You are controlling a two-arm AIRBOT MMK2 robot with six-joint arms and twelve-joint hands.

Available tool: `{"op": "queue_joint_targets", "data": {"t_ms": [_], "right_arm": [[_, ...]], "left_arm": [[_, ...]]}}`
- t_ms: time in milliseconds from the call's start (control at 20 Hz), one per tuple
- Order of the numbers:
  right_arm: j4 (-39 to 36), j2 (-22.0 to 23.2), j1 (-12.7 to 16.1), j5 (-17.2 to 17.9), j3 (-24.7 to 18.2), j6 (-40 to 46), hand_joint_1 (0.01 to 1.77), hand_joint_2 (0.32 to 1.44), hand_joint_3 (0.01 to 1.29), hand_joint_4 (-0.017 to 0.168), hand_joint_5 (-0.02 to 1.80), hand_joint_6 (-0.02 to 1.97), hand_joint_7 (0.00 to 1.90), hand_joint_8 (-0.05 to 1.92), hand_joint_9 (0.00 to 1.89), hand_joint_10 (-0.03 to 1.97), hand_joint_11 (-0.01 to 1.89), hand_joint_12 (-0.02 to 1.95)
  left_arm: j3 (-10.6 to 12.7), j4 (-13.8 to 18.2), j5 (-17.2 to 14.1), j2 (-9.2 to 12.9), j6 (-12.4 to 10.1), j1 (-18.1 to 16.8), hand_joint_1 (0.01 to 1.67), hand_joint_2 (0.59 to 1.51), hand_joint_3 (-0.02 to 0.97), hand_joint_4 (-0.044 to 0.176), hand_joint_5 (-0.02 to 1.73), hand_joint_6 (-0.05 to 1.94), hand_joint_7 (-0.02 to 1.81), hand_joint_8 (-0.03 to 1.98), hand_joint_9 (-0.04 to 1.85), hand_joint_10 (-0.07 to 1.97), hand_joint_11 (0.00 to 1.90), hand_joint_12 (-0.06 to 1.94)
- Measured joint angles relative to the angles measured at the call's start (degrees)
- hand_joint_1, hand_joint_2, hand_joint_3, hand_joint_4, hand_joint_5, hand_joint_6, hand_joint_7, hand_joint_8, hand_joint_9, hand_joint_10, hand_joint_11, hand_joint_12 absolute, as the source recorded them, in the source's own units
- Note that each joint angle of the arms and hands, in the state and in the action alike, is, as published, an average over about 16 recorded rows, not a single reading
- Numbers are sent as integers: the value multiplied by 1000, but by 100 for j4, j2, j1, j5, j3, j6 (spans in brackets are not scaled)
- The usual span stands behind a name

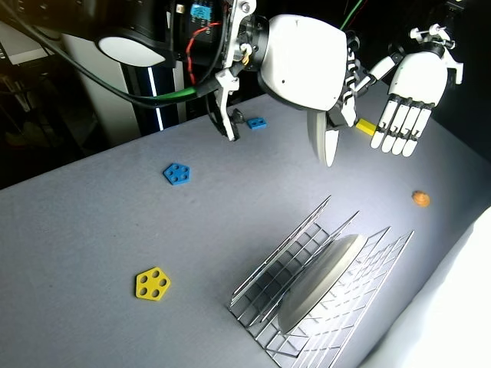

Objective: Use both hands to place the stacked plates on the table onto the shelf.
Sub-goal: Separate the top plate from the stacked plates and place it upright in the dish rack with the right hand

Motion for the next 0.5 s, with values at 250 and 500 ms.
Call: {"op": "queue_joint_targets", "data": {"t_ms": [250,500], "right_arm": [[349,296,130,-293,70,401,1331,1056,12,-3,871,1027,915,989,866,1292,727,1409],[509,436,189,-521,301,851,1337,1057,12,-3,867,1037,911,995,864,1295,717,1403]], "left_arm": [[0,-56,-22,21,0,-81,14,1116,5,0,22,10,21,-4,22,8,22,9],[-62,-89,-40,55,0,-212,13,1117,5,0,22,10,21,-5,22,8,22,9]]}}
